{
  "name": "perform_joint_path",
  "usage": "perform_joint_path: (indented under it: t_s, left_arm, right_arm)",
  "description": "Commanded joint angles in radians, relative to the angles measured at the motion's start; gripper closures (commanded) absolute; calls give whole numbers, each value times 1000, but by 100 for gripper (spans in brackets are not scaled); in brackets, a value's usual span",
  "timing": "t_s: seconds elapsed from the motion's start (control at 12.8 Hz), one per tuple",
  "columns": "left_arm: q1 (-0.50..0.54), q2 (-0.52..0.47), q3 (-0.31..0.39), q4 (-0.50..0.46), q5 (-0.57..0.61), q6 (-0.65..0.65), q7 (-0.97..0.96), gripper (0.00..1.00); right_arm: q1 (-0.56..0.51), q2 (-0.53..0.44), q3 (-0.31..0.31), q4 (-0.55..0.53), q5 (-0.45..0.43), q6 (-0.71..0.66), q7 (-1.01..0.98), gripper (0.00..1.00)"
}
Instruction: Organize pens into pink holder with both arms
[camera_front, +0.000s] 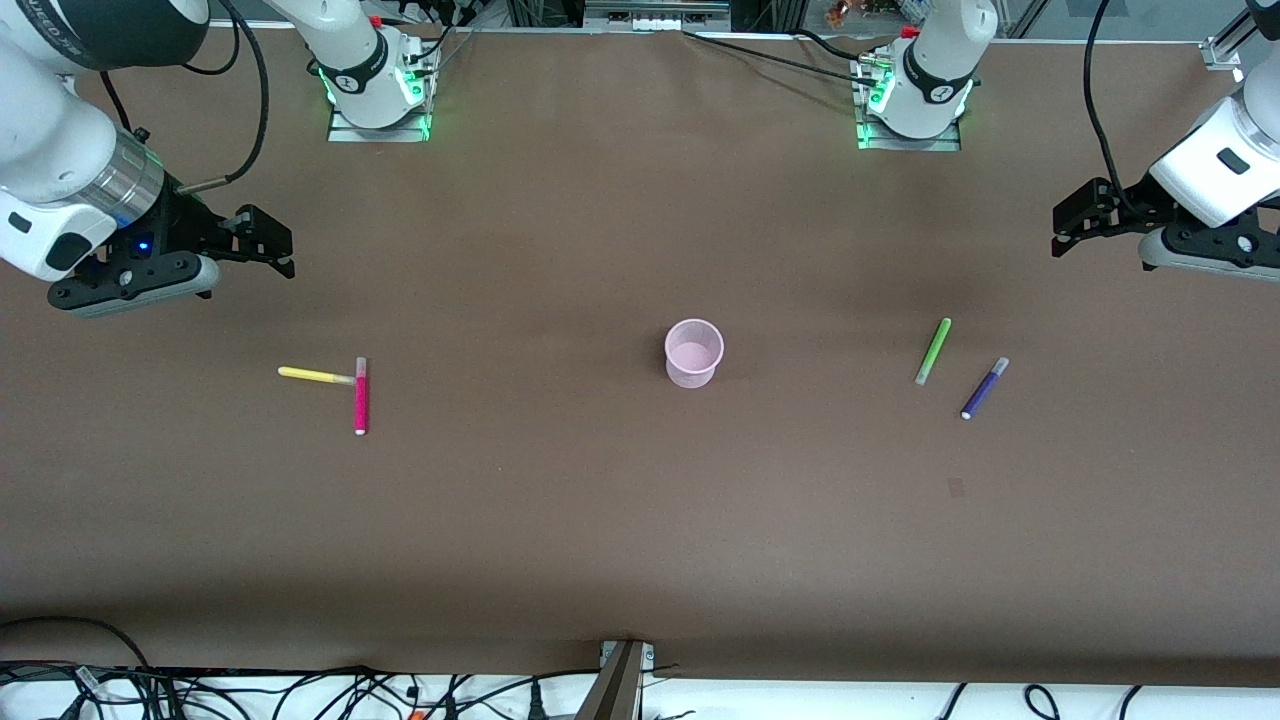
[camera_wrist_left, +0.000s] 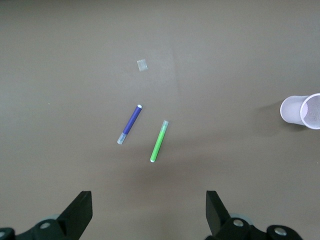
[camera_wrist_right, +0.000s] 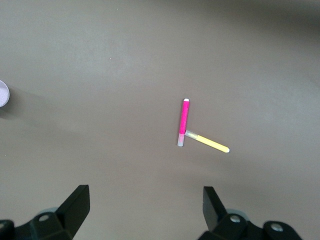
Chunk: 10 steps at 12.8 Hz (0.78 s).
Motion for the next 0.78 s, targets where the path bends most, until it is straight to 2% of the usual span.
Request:
perform_joint_path:
  t_s: [0.0, 0.31, 0.71]
  left_arm:
    - [-2, 67, 4, 23, -9, -18, 6, 0]
    - [27, 185, 7, 23, 5, -5, 147, 0]
    - [102, 338, 7, -20, 24, 233, 394, 0]
  right_arm:
    - [-3, 2, 3, 14, -10, -8, -9, 0]
    - [-3, 2, 3, 14, -10, -8, -8, 0]
    - [-3, 2, 3, 14, -10, -8, -8, 0]
